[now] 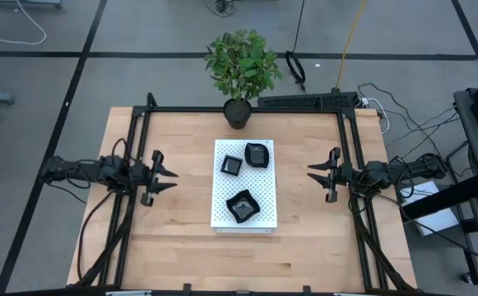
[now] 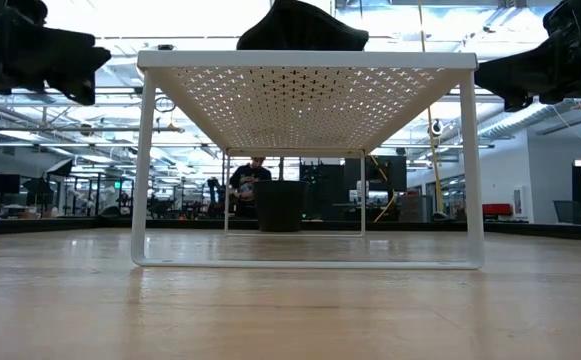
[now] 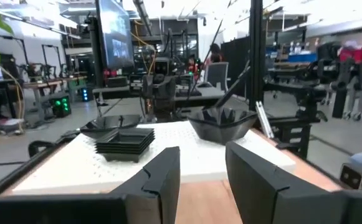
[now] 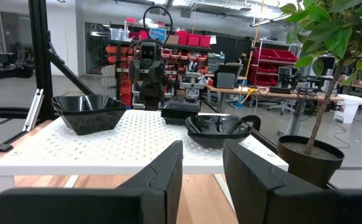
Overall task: Pick & Place Mini shaped plates
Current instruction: Return to Home Position
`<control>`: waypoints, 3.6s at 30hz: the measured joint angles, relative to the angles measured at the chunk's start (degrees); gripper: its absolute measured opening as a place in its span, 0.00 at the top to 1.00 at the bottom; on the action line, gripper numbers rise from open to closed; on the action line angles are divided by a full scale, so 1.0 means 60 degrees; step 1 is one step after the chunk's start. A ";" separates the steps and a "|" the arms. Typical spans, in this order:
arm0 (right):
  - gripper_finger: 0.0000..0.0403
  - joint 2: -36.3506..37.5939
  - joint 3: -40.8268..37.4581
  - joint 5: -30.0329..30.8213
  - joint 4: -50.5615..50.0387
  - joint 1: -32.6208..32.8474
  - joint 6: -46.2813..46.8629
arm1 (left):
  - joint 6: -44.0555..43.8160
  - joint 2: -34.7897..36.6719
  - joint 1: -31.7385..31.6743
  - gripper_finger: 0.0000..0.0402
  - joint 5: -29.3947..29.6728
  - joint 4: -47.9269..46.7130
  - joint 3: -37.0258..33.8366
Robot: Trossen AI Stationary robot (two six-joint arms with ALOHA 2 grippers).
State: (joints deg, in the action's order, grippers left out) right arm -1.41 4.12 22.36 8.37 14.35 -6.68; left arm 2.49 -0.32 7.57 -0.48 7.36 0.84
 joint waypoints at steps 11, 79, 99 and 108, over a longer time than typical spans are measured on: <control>0.75 0.0000 0.0000 0.0001 -0.0001 0.0003 0.0000 | 0.0143 -0.0007 0.0003 0.67 0.0166 -0.0243 0.0000; 0.75 0.0000 0.0000 0.0001 -0.0001 -0.0001 0.0000 | -0.0013 -0.0007 0.0001 0.67 0.0173 -0.0263 0.0004; 0.75 0.0000 0.0000 0.0001 -0.0003 -0.0001 -0.0002 | -0.0016 -0.0007 0.0000 0.67 0.0173 -0.0263 0.0011; 0.75 -0.0003 0.0000 0.0001 -0.0002 -0.0001 -0.0002 | -0.0041 -0.0007 0.0000 0.67 0.0173 -0.0263 0.0011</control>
State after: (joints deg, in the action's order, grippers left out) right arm -1.43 4.12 22.37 8.35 14.35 -6.69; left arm 2.24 -0.36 7.57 0.56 5.78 0.91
